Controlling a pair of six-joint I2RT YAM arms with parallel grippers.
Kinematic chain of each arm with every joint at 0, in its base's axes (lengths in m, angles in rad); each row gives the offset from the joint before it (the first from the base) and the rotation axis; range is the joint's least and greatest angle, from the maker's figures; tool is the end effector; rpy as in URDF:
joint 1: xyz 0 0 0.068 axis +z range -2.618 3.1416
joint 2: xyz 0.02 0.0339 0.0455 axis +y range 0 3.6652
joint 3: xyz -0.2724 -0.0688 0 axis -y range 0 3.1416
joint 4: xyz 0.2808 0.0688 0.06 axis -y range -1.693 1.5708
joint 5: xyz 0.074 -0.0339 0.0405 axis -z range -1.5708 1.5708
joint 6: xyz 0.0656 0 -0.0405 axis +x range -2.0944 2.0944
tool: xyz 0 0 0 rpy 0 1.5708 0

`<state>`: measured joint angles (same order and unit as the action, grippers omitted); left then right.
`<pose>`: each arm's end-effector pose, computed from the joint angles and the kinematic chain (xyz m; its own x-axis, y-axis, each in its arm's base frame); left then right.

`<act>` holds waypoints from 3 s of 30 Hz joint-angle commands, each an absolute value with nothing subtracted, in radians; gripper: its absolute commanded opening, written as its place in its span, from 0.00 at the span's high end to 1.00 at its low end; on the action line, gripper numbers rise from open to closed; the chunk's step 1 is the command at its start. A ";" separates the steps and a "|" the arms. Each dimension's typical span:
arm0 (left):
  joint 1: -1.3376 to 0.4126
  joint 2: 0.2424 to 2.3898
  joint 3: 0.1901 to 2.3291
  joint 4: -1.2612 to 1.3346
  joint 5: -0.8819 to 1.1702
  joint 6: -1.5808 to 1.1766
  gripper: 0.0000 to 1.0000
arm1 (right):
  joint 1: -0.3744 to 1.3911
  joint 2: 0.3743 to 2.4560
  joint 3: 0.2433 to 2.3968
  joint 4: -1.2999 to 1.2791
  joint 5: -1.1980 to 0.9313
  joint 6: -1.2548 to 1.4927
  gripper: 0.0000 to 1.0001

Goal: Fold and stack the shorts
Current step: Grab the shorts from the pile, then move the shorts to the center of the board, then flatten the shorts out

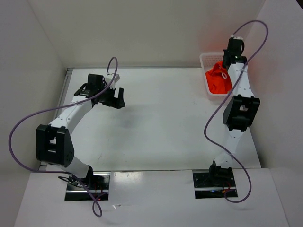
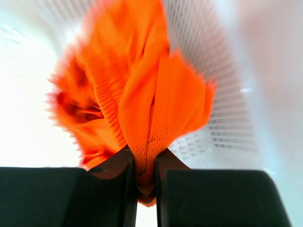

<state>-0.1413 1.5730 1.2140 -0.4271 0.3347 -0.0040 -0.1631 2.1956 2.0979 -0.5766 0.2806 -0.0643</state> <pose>0.3936 -0.0778 0.2472 -0.7020 0.0960 -0.7057 0.3600 0.9028 -0.2353 0.5612 -0.1108 0.2812 -0.6385 0.0425 -0.7684 0.3291 0.9176 -0.2227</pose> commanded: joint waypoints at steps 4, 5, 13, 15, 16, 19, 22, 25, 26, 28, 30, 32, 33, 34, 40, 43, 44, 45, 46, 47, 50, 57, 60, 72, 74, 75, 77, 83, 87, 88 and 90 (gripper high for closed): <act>-0.146 1.382 1.152 -0.306 0.304 0.000 0.01 | 0.001 1.795 2.314 -0.417 0.325 -0.063 1.00; -0.146 1.362 1.120 -0.292 0.293 0.000 0.01 | 0.043 1.781 2.374 -0.417 0.342 -0.078 1.00; -0.137 1.192 1.029 -0.244 0.238 0.000 0.01 | 0.414 1.792 2.637 -0.511 0.319 -0.045 1.00; -0.123 1.171 1.029 -0.244 0.229 0.000 0.01 | 0.437 1.825 2.695 -0.570 0.272 0.052 1.00; -0.109 1.157 1.029 -0.244 0.213 0.000 0.01 | 0.437 1.836 2.706 -0.589 0.212 0.093 1.00; -0.062 1.134 1.029 -0.244 0.204 0.000 0.01 | 0.437 1.861 2.706 -0.643 0.147 0.241 1.00; -0.032 1.134 1.049 -0.244 0.204 0.000 0.01 | 0.437 1.881 2.607 -0.672 0.095 0.343 1.00; -0.005 1.143 1.058 -0.244 0.204 0.000 0.01 | 0.437 1.890 2.463 -0.709 0.118 0.390 1.00; -0.005 1.143 1.058 -0.255 0.213 0.000 0.01 | 0.437 1.875 2.409 -0.718 0.176 0.381 0.91; -0.005 1.154 1.058 -0.268 0.236 0.000 0.01 | 0.401 1.856 2.219 -0.718 0.187 0.380 0.74; -0.005 1.154 1.058 -0.282 0.273 0.000 0.01 | 0.290 1.827 2.082 -0.718 0.147 0.341 0.35; -0.005 1.154 1.033 -0.295 0.293 0.000 0.01 | 0.165 1.815 1.910 -0.718 0.156 0.309 0.19; -0.005 1.154 1.020 -0.307 0.302 0.000 0.01 | 0.131 1.815 1.870 -0.718 0.167 0.295 0.13; -0.021 1.154 1.009 -0.307 0.302 0.000 0.01 | 0.106 1.804 1.818 -0.694 0.146 0.246 0.13; -0.032 1.173 0.962 -0.304 0.324 0.000 0.01 | 0.368 1.767 1.747 -0.502 0.141 -0.117 0.10; -0.032 1.186 0.962 -0.295 0.324 0.000 0.01 | 0.506 1.865 1.784 -0.491 0.074 -0.137 0.08; -0.032 1.186 0.971 -0.295 0.324 0.000 0.01 | 0.527 1.897 1.817 -0.467 0.074 -0.126 0.08; -0.032 1.186 0.971 -0.295 0.324 0.000 0.01 | 0.561 1.934 1.844 -0.456 0.074 -0.112 0.08; -0.032 1.186 0.971 -0.304 0.313 0.000 0.01 | 0.574 1.974 1.877 -0.446 0.074 -0.077 0.08; -0.032 1.186 0.971 -0.304 0.313 0.000 0.01 | 0.584 2.064 1.917 -0.446 0.083 -0.054 0.08; -0.032 1.175 0.950 -0.304 0.304 0.000 0.01 | 0.604 2.248 2.160 -0.446 0.136 0.020 0.03; -0.032 1.186 0.930 -0.322 0.304 0.000 0.01 | 0.664 2.514 2.410 -0.446 0.396 0.031 0.00; -0.032 1.196 0.930 -0.322 0.304 0.000 0.01 | 0.664 2.525 2.366 -0.446 0.420 0.040 0.00; -0.032 1.215 0.882 -0.304 0.336 0.000 0.01 | 0.684 2.447 2.237 -0.454 0.468 0.040 1.00; -0.032 1.242 0.882 -0.304 0.348 0.000 0.01 | 0.684 2.367 2.220 -0.443 0.477 0.015 1.00; -0.061 1.256 0.882 -0.304 0.348 0.000 0.01 | 0.674 2.330 2.208 -0.443 0.491 0.006 1.00; -0.100 1.310 0.902 -0.295 0.348 0.000 0.01 | 0.673 2.203 2.152 -0.434 0.491 -0.034 1.00; -0.187 1.526 1.058 -0.204 0.420 0.000 0.01 | 0.606 1.877 1.857 -0.466 0.347 -0.095 1.00; -0.196 1.637 1.136 -0.132 0.455 0.000 0.01 | 0.532 1.763 1.697 -0.494 0.310 -0.107 1.00; -0.196 1.670 1.146 -0.108 0.466 0.000 0.01 | 0.491 1.726 1.680 -0.494 0.279 -0.107 1.00; -0.206 1.700 1.157 -0.080 0.466 0.000 0.01 | 0.453 1.698 1.637 -0.518 0.243 -0.107 1.00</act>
